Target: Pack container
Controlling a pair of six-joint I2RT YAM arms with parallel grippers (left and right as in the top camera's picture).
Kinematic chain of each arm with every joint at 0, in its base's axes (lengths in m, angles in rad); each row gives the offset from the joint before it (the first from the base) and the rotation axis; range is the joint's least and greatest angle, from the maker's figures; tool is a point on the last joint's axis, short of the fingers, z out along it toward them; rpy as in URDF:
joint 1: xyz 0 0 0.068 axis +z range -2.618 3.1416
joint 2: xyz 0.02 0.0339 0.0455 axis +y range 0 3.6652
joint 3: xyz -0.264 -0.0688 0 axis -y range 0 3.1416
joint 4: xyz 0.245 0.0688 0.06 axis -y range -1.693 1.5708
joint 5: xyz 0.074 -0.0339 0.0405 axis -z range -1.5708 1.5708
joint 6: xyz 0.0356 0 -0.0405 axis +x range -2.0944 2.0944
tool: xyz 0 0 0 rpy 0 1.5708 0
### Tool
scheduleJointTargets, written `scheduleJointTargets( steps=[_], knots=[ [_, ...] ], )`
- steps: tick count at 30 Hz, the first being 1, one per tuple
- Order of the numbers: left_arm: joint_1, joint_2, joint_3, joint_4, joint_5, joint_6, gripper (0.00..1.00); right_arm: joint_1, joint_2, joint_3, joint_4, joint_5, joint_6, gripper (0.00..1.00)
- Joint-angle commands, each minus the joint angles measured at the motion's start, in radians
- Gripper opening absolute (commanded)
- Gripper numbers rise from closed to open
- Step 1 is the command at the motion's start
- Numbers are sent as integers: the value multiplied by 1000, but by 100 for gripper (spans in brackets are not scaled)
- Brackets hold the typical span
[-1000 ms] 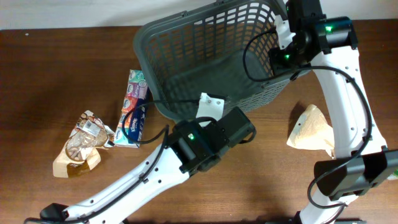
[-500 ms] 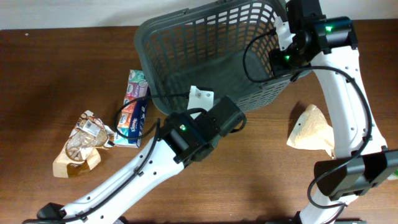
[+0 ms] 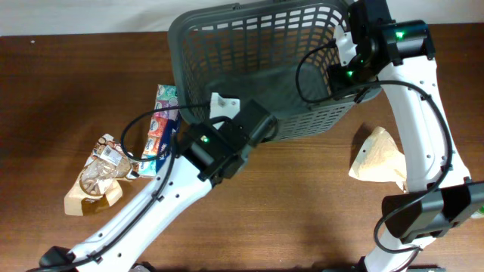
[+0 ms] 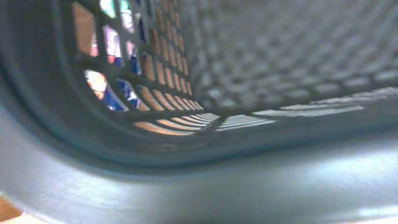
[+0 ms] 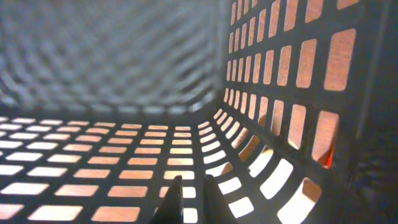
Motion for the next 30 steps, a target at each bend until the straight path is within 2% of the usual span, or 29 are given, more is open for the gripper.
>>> scheduleJointTargets(
  steps=[1,9,30],
  knots=[
    [42,3,6,-1,-19,18,2,4,16,10,-27,-6,1,4],
    [94,3,6,-3,-18,18,2,4,16,10,-50,-14,4,4],
    [96,3,6,2,-24,49,2,4,16,10,-53,-47,4,4]
  ],
)
